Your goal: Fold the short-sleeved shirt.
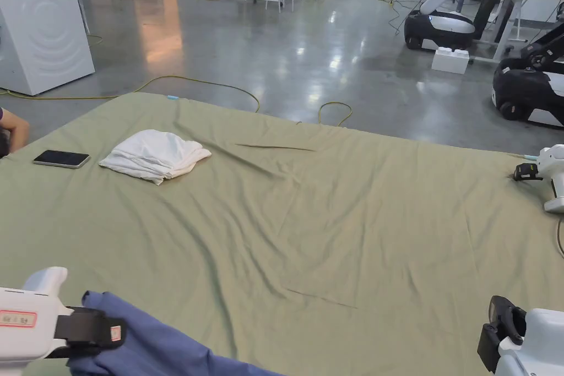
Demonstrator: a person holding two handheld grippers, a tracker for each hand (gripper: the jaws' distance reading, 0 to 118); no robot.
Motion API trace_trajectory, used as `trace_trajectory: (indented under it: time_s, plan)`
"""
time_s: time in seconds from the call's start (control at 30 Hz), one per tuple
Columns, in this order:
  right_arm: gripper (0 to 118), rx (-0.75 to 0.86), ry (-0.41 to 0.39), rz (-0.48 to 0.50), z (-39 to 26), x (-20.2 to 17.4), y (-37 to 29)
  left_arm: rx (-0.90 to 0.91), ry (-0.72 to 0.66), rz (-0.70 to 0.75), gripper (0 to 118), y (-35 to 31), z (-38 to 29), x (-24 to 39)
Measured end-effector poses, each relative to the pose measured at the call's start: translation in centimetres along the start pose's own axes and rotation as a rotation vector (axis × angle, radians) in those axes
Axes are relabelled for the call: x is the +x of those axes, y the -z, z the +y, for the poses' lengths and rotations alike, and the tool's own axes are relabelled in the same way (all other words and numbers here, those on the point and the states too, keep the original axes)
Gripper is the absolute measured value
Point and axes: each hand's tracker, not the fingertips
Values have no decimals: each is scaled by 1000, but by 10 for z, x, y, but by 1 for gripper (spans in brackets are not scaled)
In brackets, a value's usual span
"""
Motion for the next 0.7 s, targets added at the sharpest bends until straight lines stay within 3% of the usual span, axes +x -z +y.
trace_trajectory:
  time_s: [0.3, 0.5, 0.7]
  plan:
    - [0, -16, 2, 2, -8, 5, -1, -153, 97, -139, 13, 75, -25, 97]
    - [0, -33, 19, -18, -15, 16, -5, -308, 166, -42, 13, 158, -55, 145]
    - [0, -51, 20, -39, -20, 25, -10, -376, 176, 77, 14, 217, -77, 151]
